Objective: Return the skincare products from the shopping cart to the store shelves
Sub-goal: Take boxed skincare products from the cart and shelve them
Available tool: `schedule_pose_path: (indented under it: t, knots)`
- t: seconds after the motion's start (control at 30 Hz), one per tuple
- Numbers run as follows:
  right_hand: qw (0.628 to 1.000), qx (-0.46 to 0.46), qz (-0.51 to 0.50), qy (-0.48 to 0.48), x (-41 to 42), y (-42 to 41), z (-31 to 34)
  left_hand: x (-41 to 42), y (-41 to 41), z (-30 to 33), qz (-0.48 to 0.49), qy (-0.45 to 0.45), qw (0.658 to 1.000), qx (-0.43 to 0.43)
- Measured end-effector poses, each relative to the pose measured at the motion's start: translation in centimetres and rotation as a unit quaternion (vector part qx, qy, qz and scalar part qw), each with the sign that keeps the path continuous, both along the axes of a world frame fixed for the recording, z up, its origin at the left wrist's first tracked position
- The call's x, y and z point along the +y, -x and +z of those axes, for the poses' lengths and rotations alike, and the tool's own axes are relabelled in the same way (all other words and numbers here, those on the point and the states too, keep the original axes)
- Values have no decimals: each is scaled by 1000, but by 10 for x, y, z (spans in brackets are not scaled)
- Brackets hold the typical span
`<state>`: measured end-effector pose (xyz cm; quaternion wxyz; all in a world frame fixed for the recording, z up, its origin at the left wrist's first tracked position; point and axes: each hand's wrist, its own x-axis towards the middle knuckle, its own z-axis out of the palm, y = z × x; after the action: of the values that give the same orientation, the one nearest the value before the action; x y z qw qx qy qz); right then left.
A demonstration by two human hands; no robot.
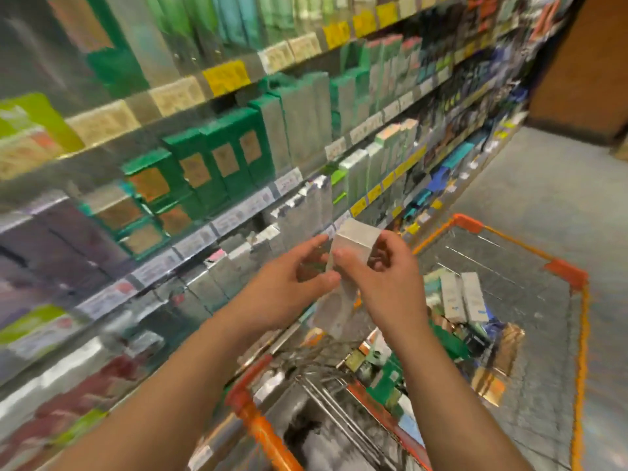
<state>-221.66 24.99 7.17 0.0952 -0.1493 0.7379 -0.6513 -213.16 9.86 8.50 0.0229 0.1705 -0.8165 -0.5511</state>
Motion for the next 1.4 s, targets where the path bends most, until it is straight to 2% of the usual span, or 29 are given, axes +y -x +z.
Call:
schedule_pose_path:
  t: [0.17,0.33,0.53,0.8,0.97,1.2,1.4]
  knots:
    - [994,39,101,16,-51,-31,37,-43,-49,27,34,46,998,31]
    - [978,90,185,30,-106,-69,69,-84,-105,50,82,51,993,71]
    - [957,132,252,50,-180,-126,105,-136,-181,79,161,49,980,107]
    - [919,160,356,57,-267,-217,151,-200,-287,111,272,42,945,174]
    - [905,180,377,77,-306,-248,179,-224,-332,132,294,29,933,206]
    - [867,233,429,102,-357,-287,240,-256,-380,170,329,42,912,240]
    - [811,277,503,115,-399,-296,305,-282,-401,186,358,38,894,267]
